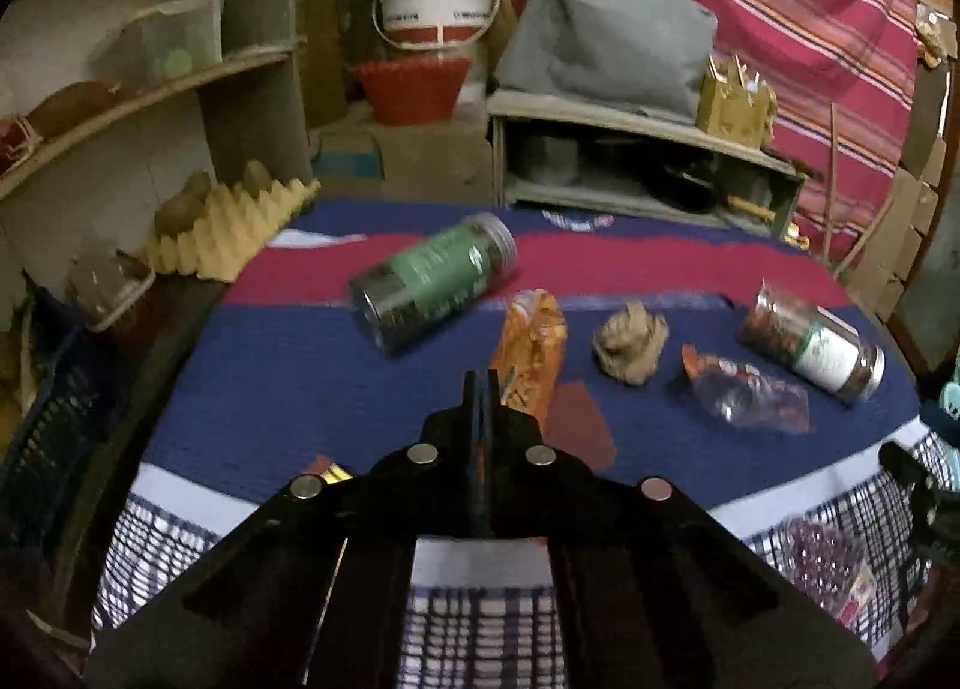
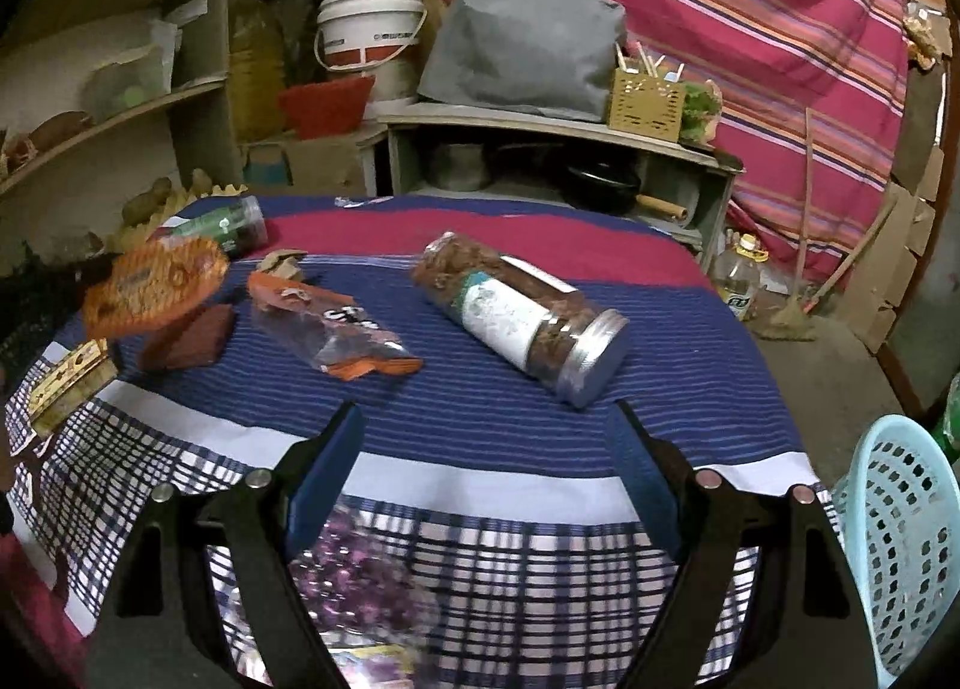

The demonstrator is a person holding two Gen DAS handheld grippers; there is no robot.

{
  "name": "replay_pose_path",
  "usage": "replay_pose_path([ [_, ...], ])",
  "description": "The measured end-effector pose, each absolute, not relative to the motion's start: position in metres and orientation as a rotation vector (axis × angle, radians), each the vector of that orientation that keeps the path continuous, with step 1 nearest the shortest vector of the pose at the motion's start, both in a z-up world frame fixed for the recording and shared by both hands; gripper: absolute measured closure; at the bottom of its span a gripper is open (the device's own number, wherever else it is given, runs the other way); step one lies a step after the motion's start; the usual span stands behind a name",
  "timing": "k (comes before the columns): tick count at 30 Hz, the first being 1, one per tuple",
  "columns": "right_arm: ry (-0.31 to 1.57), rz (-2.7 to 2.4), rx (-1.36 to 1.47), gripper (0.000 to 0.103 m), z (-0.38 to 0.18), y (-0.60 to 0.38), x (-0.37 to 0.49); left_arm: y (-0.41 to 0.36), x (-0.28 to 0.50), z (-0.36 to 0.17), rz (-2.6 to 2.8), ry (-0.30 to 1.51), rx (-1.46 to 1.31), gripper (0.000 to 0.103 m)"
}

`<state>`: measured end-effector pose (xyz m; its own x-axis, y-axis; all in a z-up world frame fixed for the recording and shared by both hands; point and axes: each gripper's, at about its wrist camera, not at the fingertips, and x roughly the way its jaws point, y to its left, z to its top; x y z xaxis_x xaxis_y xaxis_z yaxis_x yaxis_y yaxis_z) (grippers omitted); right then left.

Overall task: Collect trash
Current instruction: 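Grasp the small orange snack bag with the left tool while the right tool grasps the clear plastic wrapper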

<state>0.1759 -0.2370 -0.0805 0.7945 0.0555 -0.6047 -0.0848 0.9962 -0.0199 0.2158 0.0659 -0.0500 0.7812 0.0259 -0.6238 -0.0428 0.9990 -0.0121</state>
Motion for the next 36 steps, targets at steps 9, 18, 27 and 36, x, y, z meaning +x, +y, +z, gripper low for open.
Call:
replay_pose_path([
  [9,0.663,0.113,-0.129,0.022,-0.082,-0.198,0.207,0.080,0.227,-0.047,0.048,0.666,-0.056,0.103],
  [18,0.709,0.144,-0.180,0.024,-0.094,-0.177,0.239,0.081,0.236,-0.054,0.026,0.694,-0.073,0.103],
  [27,0.751,0.202,-0.174,0.080,-0.105,-0.178,0.243,0.073,0.235,-0.056,0.019,0.692,-0.056,0.103],
  [36,0.715,0.223,-0.174,0.086,-0.092,-0.188,0.228,0.067,0.227,-0.047,0.008,0.666,-0.047,0.103],
])
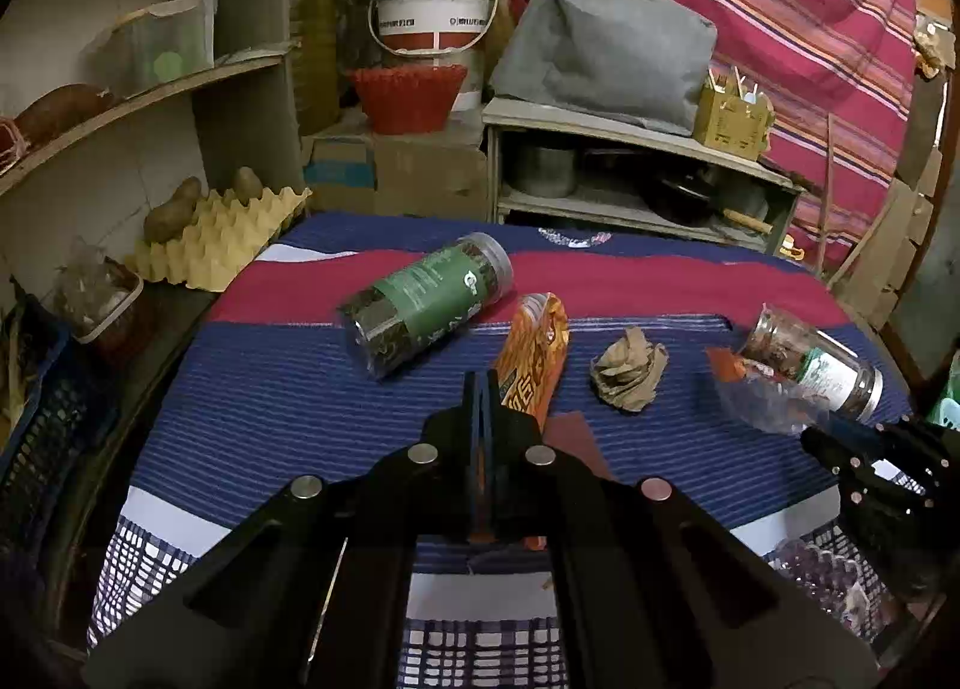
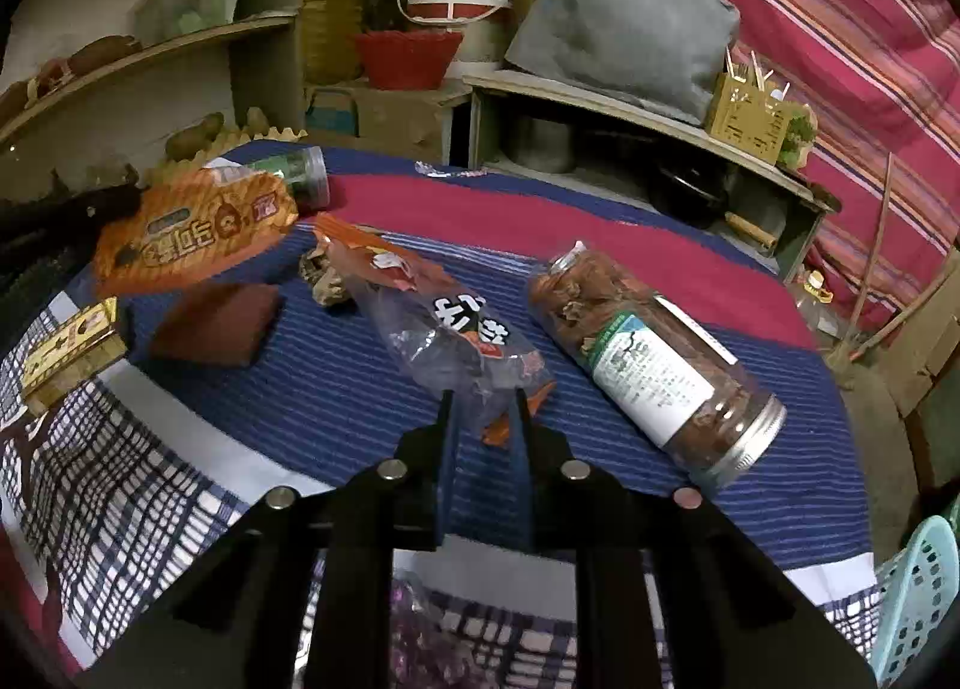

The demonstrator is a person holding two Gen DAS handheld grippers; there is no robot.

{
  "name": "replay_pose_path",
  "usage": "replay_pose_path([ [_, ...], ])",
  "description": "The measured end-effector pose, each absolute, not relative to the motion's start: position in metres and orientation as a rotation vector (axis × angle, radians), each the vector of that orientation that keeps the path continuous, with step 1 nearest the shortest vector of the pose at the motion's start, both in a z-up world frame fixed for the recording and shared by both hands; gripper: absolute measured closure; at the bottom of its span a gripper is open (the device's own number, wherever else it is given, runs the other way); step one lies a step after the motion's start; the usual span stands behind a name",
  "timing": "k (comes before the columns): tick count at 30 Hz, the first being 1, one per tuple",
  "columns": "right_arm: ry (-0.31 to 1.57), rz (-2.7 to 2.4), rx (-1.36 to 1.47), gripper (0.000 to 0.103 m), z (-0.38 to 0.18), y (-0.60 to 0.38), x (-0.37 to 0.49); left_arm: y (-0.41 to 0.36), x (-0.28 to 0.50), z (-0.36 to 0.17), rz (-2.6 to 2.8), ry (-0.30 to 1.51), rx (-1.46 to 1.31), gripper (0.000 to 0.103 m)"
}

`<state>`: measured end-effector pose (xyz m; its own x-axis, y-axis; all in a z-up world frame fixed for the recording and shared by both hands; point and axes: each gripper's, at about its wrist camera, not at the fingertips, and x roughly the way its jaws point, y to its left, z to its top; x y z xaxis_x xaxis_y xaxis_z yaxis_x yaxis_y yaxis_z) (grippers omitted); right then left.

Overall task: Collect trash
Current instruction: 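Grasp the small orange snack bag with the left tool while the right tool grasps the clear plastic wrapper, then carry the orange bag and clear wrapper over the light blue basket with both tools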

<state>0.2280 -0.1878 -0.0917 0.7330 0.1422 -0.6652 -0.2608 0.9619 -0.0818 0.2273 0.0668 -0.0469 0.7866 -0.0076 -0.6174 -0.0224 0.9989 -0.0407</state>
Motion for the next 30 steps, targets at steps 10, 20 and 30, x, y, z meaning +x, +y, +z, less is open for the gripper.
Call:
replay_pose_path([
  [10,0.642,0.186,-0.153,0.087,-0.046,-0.221,0.179,0.040,0.199,-0.025,-0.068,0.588,-0.004,0.103],
  [20,0.560,0.061,-0.092,0.087,-0.002,-0.292,0.102,-0.030,0.145,0.001,-0.253,0.493,0.075,0.103],
  [30,0.566,-0.141,-0.024,0.088,-0.006,-0.388,0.037,-0.131,0.110,0.014,-0.450,0.457,0.108,0.103],
])
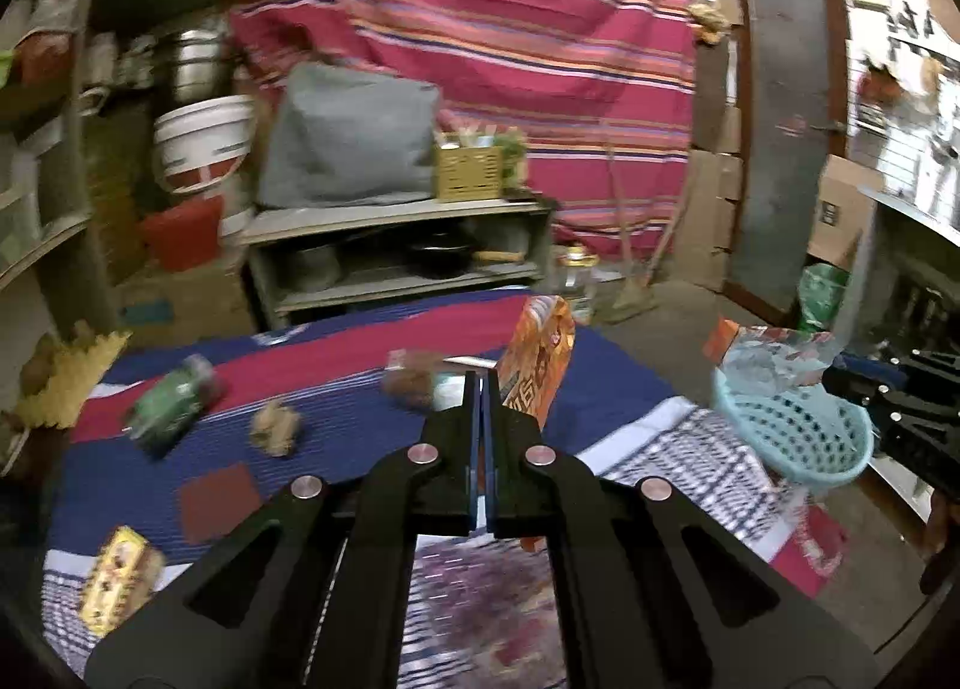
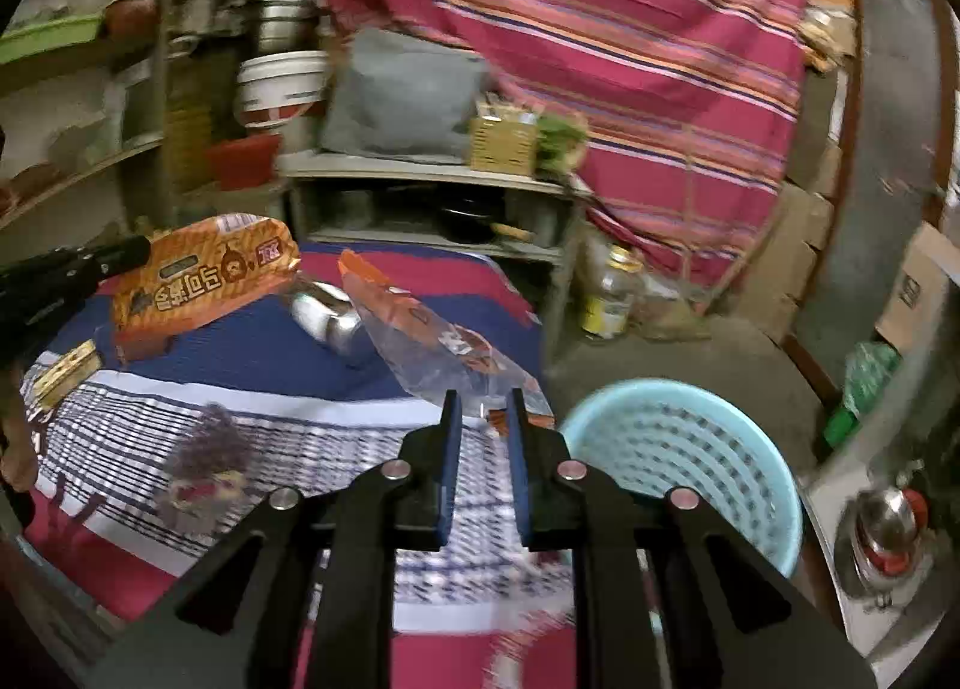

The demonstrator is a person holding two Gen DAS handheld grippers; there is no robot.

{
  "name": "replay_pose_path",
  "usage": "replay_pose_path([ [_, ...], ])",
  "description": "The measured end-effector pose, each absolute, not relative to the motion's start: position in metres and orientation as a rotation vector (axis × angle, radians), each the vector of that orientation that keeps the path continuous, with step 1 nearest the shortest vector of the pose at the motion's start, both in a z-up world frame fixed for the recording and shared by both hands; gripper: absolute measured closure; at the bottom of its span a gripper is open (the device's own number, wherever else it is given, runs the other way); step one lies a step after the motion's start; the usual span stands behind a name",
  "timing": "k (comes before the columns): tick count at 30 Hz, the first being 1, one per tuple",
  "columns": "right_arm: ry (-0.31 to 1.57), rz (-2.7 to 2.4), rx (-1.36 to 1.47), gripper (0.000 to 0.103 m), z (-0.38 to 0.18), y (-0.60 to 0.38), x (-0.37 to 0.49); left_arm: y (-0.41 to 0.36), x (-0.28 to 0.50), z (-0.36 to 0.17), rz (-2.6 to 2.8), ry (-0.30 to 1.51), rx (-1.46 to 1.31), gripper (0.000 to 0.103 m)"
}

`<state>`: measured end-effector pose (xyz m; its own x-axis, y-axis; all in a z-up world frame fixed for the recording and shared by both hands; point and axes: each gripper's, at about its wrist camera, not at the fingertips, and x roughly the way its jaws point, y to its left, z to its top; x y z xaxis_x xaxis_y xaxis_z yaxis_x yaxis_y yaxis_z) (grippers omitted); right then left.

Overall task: Collect trash
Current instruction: 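Carry the orange bag and clear wrapper over the light blue basket with both tools, then open the left tool to drop the orange bag while the right tool drops the clear wrapper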

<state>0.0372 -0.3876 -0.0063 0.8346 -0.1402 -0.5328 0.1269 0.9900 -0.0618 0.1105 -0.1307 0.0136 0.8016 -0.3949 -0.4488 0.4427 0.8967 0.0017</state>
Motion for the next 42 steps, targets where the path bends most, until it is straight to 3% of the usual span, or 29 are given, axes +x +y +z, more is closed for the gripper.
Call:
replay_pose_path([
  [20,0.576,-0.419,0.157,0.089,-0.050,-0.531,-0.016,-0.320,0.085,-0.025,-0.698,0.495,0.177,0.103],
  [33,0.581,-0.456,0.216,0.089,-0.066,-0.577,-0.022,-0.395,0.095,-0.058,-0.759,0.576,0.188,0.103],
  [35,0.585,-0.453,0.213,0.089,-0.068,-0.578,-0.021,-0.395,0.099,-0.062,-0.762,0.595,0.183,0.099],
  [36,0.587,-0.451,0.213,0.089,-0.069,-0.578,-0.020,-0.394,0.101,-0.063,-0.757,0.604,0.183,0.088],
  [37,0.588,-0.449,0.212,0.089,-0.069,-0.577,-0.019,-0.391,0.103,-0.064,-0.741,0.605,0.183,0.068],
  [39,0.589,-0.446,0.213,0.089,-0.069,-0.575,-0.017,-0.382,0.103,-0.062,-0.712,0.585,0.168,0.044],
  [42,0.594,-0.438,0.213,0.089,-0.070,-0.574,-0.014,-0.372,0.106,-0.058,-0.695,0.587,0.155,0.041],
])
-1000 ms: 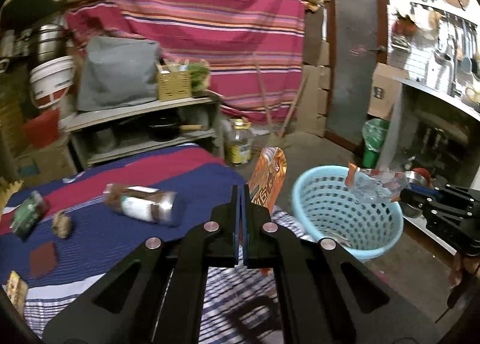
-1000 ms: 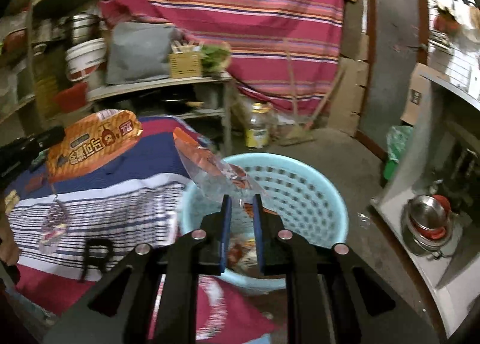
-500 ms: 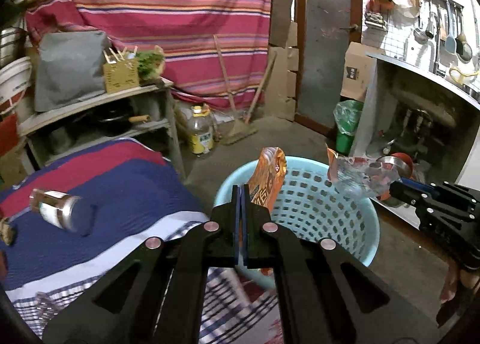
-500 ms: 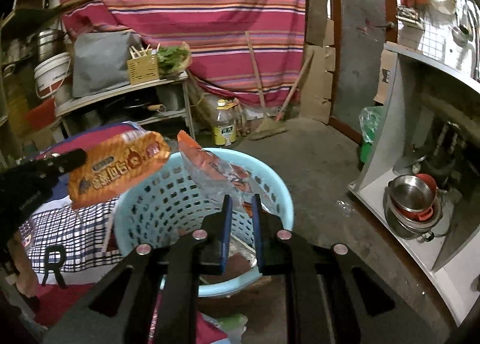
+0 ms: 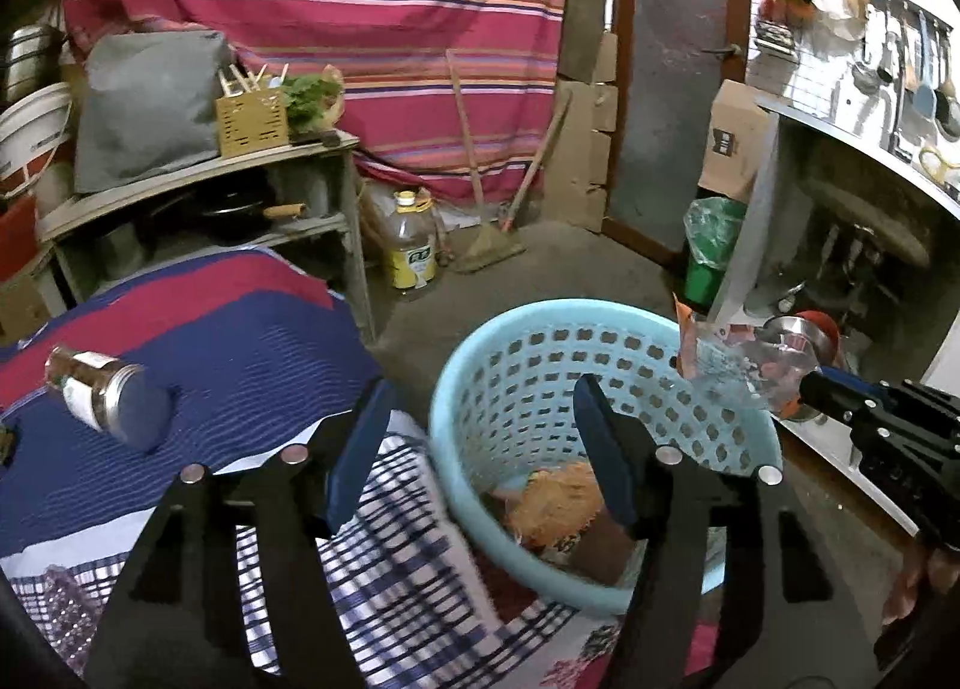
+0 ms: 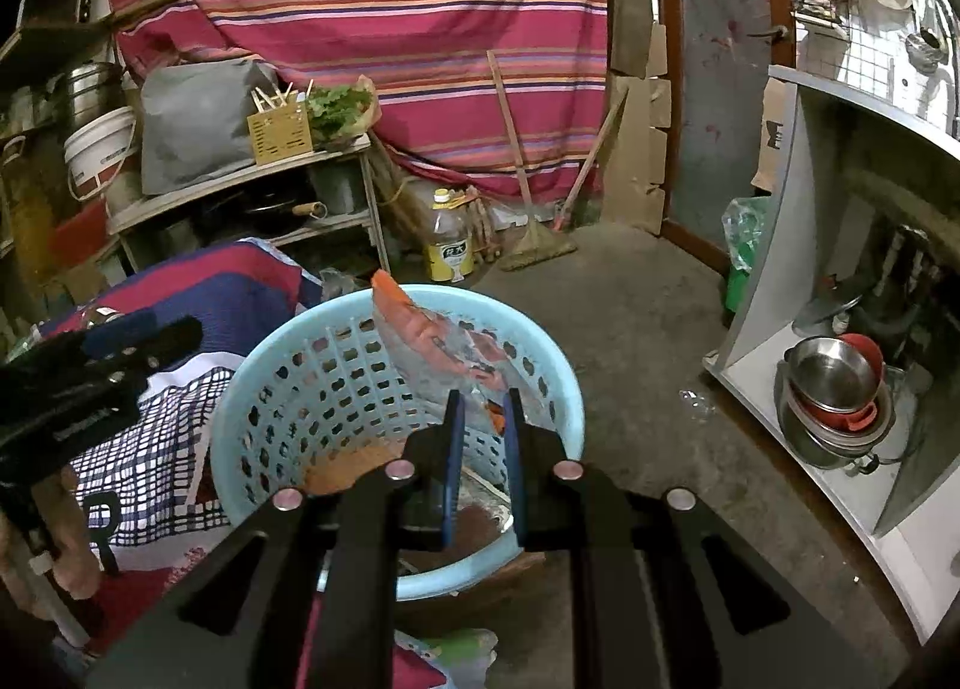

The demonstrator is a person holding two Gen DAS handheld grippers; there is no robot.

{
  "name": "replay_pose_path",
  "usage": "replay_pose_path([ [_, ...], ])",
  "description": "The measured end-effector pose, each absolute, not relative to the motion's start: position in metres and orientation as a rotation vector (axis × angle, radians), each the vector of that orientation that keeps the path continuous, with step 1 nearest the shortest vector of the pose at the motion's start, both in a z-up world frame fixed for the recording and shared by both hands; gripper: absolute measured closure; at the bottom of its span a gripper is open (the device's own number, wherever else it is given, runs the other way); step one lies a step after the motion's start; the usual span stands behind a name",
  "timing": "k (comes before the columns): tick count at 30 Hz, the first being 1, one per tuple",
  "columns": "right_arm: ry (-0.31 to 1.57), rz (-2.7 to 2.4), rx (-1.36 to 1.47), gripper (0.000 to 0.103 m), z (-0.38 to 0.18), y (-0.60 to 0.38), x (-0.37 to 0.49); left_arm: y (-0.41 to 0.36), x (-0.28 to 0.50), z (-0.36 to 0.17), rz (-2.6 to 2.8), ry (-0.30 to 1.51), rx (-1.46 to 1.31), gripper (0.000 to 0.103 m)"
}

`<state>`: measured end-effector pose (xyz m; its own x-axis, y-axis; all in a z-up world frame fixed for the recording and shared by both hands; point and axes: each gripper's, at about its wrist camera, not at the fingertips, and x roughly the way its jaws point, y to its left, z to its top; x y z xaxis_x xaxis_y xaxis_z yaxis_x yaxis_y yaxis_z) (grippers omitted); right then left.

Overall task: Collect trash
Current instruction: 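Open the left tool to drop the orange bag while the right tool drops the clear wrapper, then move both open tools back toward the table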

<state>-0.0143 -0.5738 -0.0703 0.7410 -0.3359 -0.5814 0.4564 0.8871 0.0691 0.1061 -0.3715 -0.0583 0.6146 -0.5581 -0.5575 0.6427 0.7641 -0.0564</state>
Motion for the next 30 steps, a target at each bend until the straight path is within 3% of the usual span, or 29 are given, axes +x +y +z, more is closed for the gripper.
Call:
replay_pose_path([
  [5,0.606,-0.423,0.229,0.089,-0.076,-0.569,-0.007,-0.337,0.107,-0.046,-0.606,0.547,0.139,0.016],
  [14,0.628,-0.412,0.205,0.087,-0.082,-0.557,0.019,-0.271,0.112,-0.026,-0.478,0.505,0.097,0.006],
  [15,0.636,-0.413,0.202,0.079,-0.082,-0.556,0.022,-0.264,0.112,-0.024,-0.467,0.501,0.093,0.006],
  [16,0.645,-0.418,0.200,0.054,-0.083,-0.556,0.025,-0.257,0.112,-0.022,-0.456,0.496,0.091,0.006],
  [18,0.641,-0.442,0.196,0.037,-0.084,-0.554,0.027,-0.243,0.111,-0.020,-0.433,0.490,0.098,0.006],
  [23,0.599,-0.425,0.198,0.037,-0.072,-0.538,0.023,-0.206,0.110,-0.011,-0.365,0.467,0.105,0.006],
  [30,0.478,-0.309,0.131,0.027,-0.038,-0.473,0.016,-0.142,0.103,0.004,-0.257,0.434,0.105,0.006],
])
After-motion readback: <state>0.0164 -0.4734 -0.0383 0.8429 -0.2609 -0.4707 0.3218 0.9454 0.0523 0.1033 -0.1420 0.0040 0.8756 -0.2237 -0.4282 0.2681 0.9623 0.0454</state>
